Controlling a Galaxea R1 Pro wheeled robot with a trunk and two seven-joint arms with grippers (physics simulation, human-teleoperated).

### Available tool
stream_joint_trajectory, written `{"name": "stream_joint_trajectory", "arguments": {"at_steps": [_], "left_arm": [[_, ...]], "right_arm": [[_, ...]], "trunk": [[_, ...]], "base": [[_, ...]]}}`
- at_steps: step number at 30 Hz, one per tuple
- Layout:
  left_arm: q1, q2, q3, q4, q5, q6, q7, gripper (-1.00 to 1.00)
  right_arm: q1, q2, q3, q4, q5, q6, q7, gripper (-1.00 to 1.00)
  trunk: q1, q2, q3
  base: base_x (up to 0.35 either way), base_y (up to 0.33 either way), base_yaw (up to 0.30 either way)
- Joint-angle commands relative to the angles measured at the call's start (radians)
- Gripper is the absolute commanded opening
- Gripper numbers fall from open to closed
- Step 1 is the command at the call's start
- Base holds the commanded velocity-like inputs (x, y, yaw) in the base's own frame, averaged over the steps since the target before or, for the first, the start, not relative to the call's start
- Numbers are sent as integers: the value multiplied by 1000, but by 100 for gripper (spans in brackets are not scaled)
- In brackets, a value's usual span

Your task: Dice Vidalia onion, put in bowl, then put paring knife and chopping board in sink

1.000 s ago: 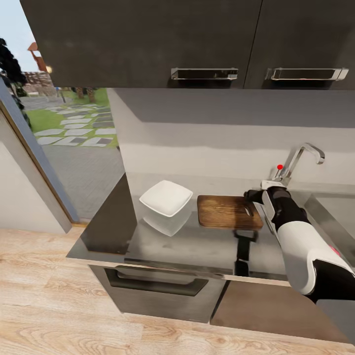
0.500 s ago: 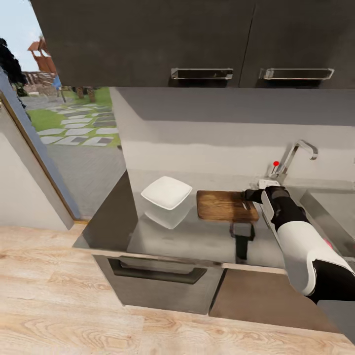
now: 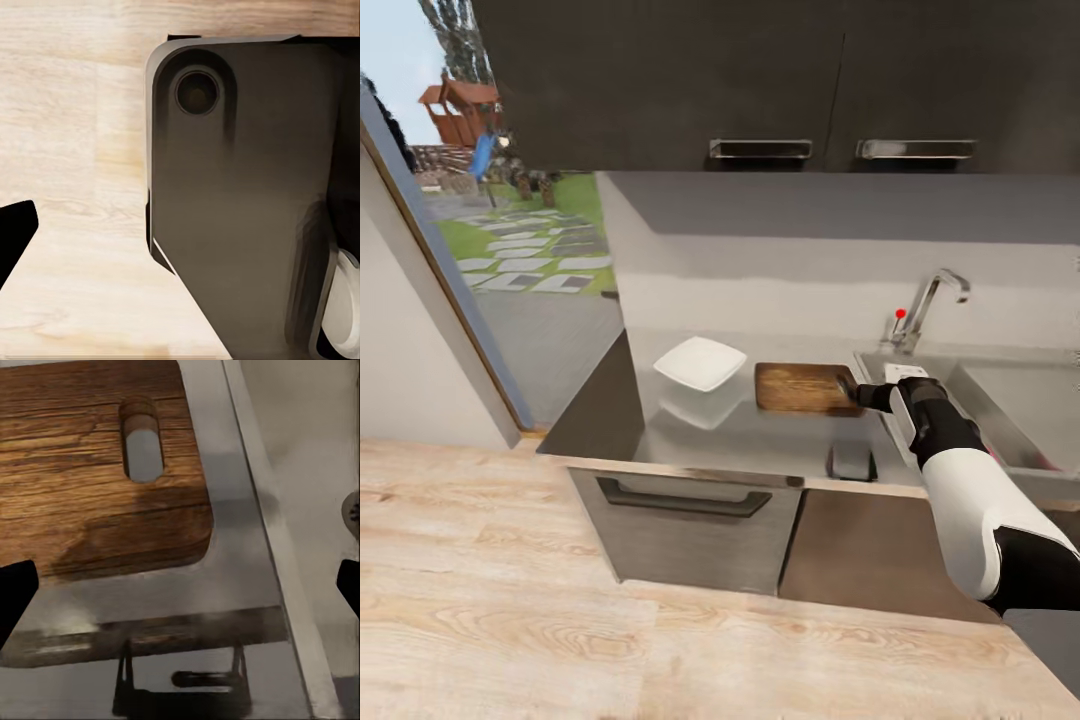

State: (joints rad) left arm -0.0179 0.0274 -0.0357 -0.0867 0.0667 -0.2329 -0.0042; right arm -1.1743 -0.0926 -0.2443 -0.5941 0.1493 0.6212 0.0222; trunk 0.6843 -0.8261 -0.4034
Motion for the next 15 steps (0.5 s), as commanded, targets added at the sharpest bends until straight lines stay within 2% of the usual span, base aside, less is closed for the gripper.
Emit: {"name": "stream_joint_trajectory", "arguments": {"at_steps": [1, 15], "left_arm": [[-1, 0, -4, 1, 7, -3, 0, 100], [-1, 0, -4, 1, 7, -3, 0, 100]], "right_arm": [[-1, 1, -3, -1, 7, 5, 2, 100], [-1, 1, -3, 3, 8, 5, 2, 100]], "trunk": [[0, -1, -1], [0, -1, -1]], "base": [[-335, 0, 0], [-334, 0, 0]]}}
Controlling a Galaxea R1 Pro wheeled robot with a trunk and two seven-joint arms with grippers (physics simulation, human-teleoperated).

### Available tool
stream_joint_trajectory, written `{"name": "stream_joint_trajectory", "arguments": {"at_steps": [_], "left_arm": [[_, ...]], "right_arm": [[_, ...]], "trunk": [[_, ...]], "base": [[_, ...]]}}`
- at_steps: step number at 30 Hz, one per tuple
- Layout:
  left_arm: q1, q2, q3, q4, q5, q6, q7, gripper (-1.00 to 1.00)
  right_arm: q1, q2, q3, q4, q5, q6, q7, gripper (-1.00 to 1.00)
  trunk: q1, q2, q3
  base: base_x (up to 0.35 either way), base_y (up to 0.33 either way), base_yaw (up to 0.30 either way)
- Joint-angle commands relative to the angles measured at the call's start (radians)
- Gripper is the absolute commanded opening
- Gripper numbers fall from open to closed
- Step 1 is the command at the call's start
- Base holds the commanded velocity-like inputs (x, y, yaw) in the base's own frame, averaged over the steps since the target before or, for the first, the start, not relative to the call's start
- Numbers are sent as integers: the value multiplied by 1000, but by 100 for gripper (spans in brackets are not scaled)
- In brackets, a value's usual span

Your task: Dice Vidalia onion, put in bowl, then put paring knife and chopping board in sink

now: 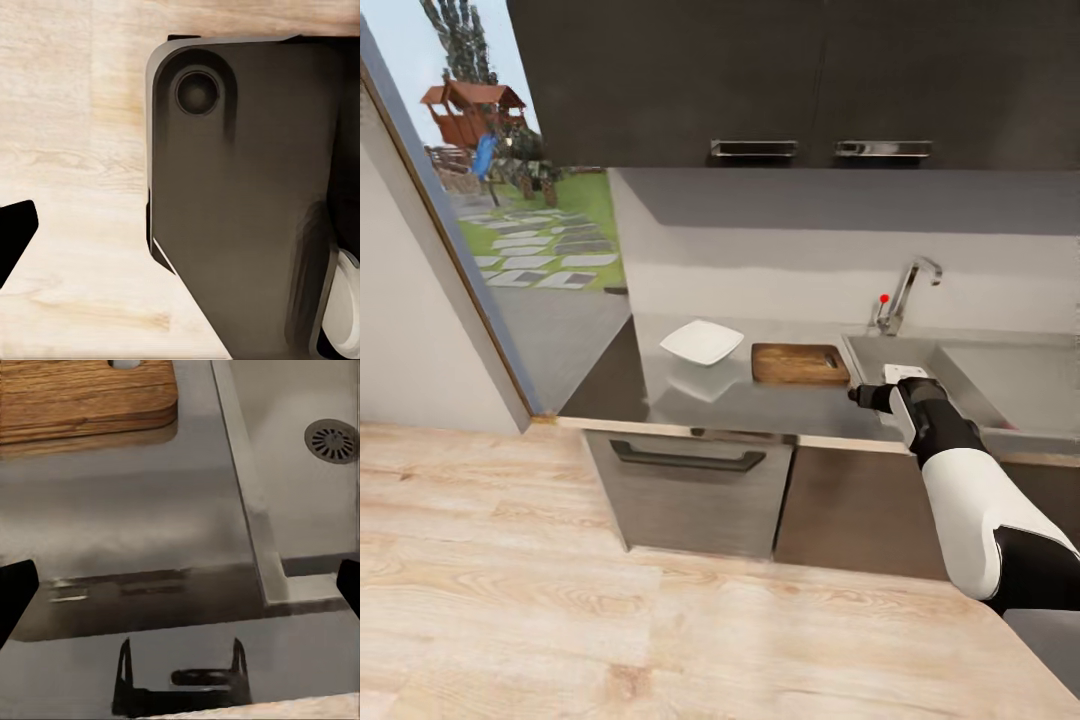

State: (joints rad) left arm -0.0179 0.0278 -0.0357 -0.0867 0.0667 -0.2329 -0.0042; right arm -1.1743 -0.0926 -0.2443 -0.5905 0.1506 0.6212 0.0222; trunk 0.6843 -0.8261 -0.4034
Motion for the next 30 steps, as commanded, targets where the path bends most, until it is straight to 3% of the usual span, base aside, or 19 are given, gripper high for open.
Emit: {"name": "stream_joint_trajectory", "arguments": {"at_steps": [1, 9, 30], "left_arm": [[-1, 0, -4, 1, 7, -3, 0, 100], [-1, 0, -4, 1, 6, -3, 0, 100], [-1, -11, -5, 1, 5, -3, 5, 100]], "right_arm": [[-1, 1, -3, -1, 7, 5, 2, 100], [-1, 2, -3, 4, 7, 5, 1, 100], [-1, 2, -3, 12, 7, -9, -2, 100]], "trunk": [[-1, -1, -1], [-1, -1, -1], [-1, -1, -1]], "base": [[-334, 0, 0], [-303, -37, 0], [-248, -194, 0]]}}
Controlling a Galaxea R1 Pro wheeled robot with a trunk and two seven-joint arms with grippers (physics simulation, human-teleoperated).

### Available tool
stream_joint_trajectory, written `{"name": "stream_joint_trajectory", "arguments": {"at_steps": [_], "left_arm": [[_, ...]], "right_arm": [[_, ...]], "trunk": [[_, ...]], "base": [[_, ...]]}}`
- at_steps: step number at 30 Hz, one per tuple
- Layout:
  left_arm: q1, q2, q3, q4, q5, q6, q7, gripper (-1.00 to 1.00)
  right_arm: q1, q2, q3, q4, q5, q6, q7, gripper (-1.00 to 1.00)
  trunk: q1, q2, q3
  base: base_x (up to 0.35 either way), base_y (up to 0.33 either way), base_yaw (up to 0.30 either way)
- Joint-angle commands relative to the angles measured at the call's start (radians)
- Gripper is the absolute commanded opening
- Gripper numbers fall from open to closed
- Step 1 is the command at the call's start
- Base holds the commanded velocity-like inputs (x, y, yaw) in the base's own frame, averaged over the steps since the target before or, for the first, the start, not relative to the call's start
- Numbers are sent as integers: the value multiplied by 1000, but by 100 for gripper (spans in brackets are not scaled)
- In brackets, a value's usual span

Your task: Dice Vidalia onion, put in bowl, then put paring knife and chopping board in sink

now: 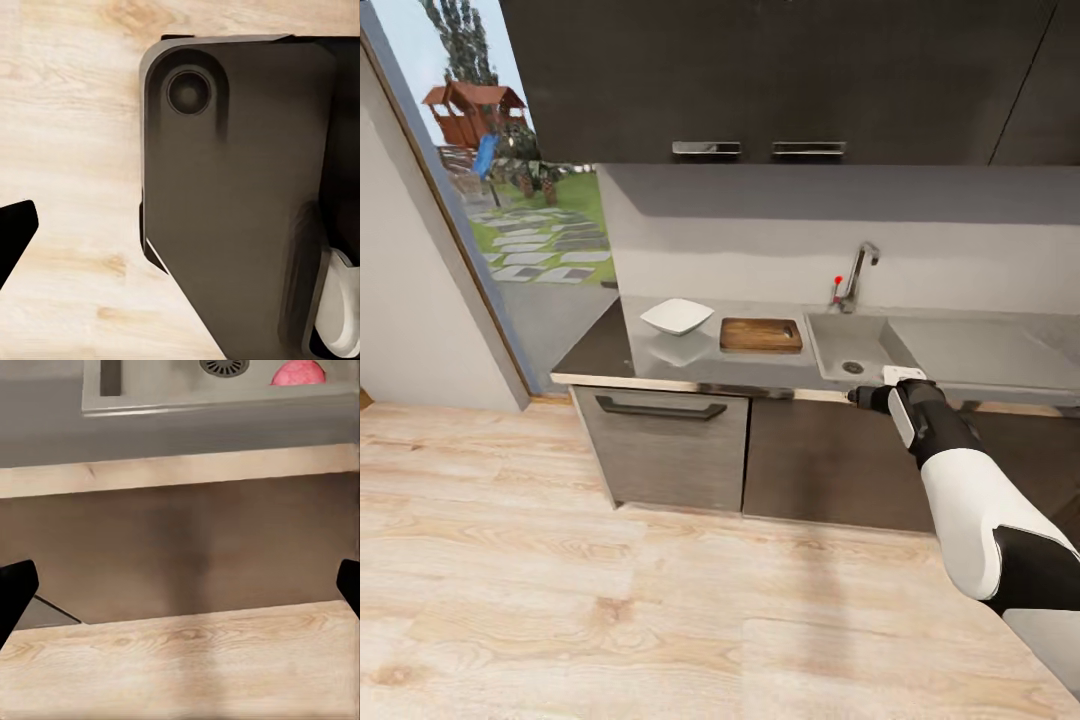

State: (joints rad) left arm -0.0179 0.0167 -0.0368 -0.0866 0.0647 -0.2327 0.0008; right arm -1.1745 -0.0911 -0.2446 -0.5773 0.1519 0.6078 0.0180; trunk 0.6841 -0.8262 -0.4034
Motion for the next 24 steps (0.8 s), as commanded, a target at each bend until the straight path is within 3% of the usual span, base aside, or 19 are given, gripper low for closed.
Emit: {"name": "stream_joint_trajectory", "arguments": {"at_steps": [1, 9, 13, 22, 23, 24], "left_arm": [[0, 0, -4, 1, 6, -4, 0, 100], [0, 0, -4, 1, 6, -4, 2, 100], [0, 0, -3, 1, 7, -3, 2, 100], [0, 0, -3, 1, 7, -3, 2, 100], [0, 0, -3, 1, 7, -3, 2, 100], [0, 0, -3, 1, 7, -3, 2, 100]], "right_arm": [[-1, 0, -2, -1, 6, 4, 2, 100], [-1, -1, -2, 4, 7, 4, 2, 100], [-1, -11, -4, 65, 9, -29, 1, 100], [-1, -99, -4, 377, 9, -297, 0, 100], [0, -119, -3, 492, 10, -404, 0, 100], [10, -124, -3, 517, 9, -451, 0, 100]], "trunk": [[0, -1, -1], [0, -1, -1], [0, -1, -1], [0, -1, -1], [0, -1, -1], [0, -1, -1]], "base": [[-160, -272, 0], [-76, -285, 0], [31, -291, 0], [132, -294, 0], [193, -260, 0], [198, -242, 0]]}}
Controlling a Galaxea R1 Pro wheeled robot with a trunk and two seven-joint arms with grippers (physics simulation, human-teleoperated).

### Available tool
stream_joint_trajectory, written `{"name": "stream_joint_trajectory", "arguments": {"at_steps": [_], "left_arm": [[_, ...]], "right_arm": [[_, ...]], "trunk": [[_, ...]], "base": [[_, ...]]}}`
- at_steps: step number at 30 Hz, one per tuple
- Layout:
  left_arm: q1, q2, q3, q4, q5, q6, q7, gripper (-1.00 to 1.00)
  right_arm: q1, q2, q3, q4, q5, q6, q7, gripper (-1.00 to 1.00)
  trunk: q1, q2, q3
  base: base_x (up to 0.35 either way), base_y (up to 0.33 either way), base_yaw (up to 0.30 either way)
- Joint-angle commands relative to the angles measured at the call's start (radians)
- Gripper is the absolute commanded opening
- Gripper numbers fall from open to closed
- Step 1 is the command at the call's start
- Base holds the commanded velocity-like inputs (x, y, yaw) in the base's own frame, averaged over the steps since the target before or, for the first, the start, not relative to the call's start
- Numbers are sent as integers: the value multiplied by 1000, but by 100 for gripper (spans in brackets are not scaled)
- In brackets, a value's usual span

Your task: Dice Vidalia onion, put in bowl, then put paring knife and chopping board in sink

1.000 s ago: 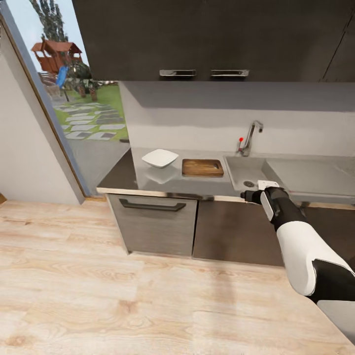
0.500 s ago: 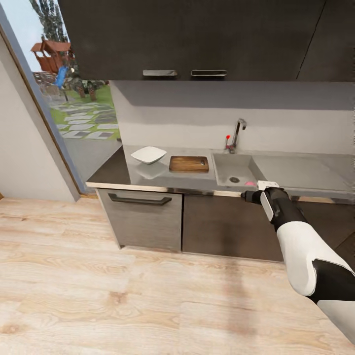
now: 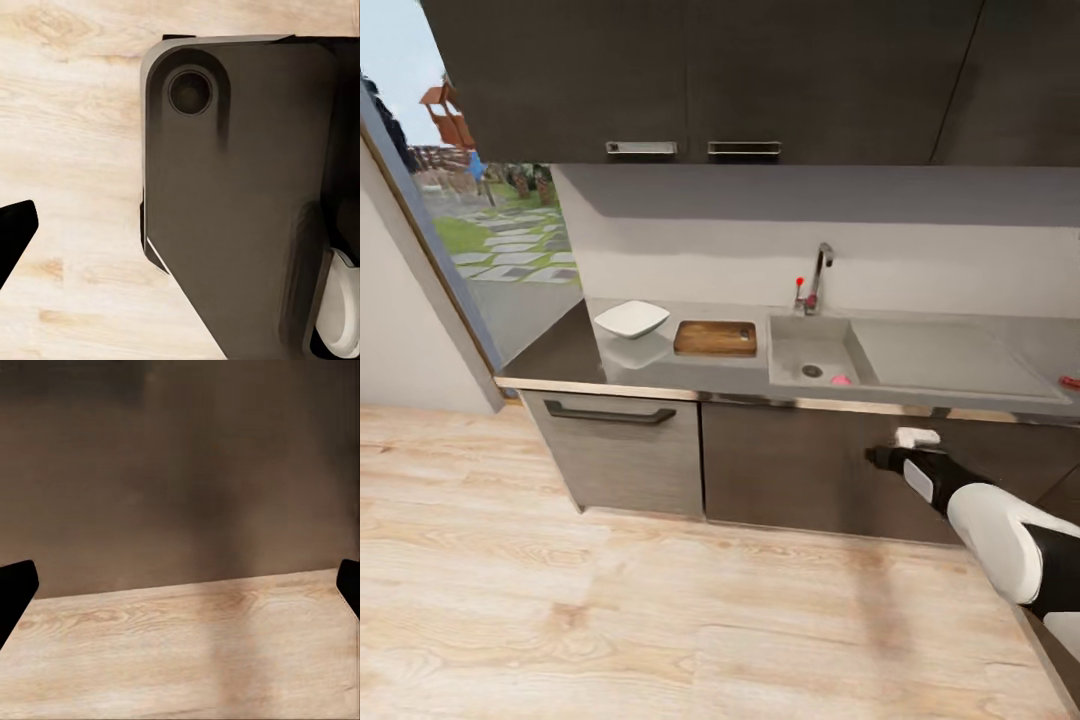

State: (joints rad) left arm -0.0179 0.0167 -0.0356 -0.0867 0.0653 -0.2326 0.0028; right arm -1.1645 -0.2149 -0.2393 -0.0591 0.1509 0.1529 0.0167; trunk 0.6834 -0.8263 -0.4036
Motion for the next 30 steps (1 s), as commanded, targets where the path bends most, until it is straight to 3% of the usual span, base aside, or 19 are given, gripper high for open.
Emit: {"name": "stream_joint_trajectory", "arguments": {"at_steps": [1, 4, 5, 7, 8, 10, 17, 20, 22, 27, 28, 30], "left_arm": [[0, 0, -4, 1, 6, -4, 0, 100], [0, 0, -4, 0, 6, -4, 0, 100], [0, 1, -4, 0, 6, -4, 0, 100], [0, 1, -4, -1, 5, -4, 0, 100], [0, 1, -4, -1, 5, -4, 0, 100], [0, 1, -3, -1, 5, -4, 0, 100], [0, -6, 0, -7, 6, -2, 0, 100], [0, -9, 1, -25, 5, -1, 0, 100], [0, -12, 2, -68, 5, 2, 0, 100], [0, -25, 2, -150, 4, 8, 0, 100], [0, -35, 2, -190, 4, 11, 1, 100], [0, -43, 2, -218, 4, 15, 1, 100]], "right_arm": [[26, -3, -8, 15, 10, -40, 2, 100], [178, -5, -7, 34, 9, -163, 4, 100], [203, -4, -7, 35, 9, -187, 4, 100], [347, -2, -6, 41, 9, -355, 5, 100], [373, -2, -6, 41, 9, -383, 6, 100], [496, -1, -6, 42, 8, -507, 9, 100], [735, 32, -7, 45, 7, -666, 11, 100], [824, 68, -8, 45, 6, -745, 11, 100], [903, 115, -8, 45, 6, -828, 11, 100], [1003, 190, -8, 45, 6, -929, 11, 100], [1044, 223, -8, 45, 7, -1006, 10, 100], [1059, 239, -8, 45, 7, -1071, 5, 100]], "trunk": [[0, -1, -1], [0, -1, -1], [0, -1, -1], [0, -1, -1], [0, -1, -1], [0, -1, -1], [0, -1, -1], [0, -1, -1], [0, -1, -1], [0, -1, -1], [0, -1, -1], [0, -1, -1]], "base": [[162, -205, 0], [71, -99, 0], [34, -47, 0], [13, -18, 0], [7, -10, 0], [3, -4, 0], [0, -1, 0], [0, 0, 0], [0, 0, 0], [0, 0, 0], [0, 0, 0], [0, 0, 0]]}}
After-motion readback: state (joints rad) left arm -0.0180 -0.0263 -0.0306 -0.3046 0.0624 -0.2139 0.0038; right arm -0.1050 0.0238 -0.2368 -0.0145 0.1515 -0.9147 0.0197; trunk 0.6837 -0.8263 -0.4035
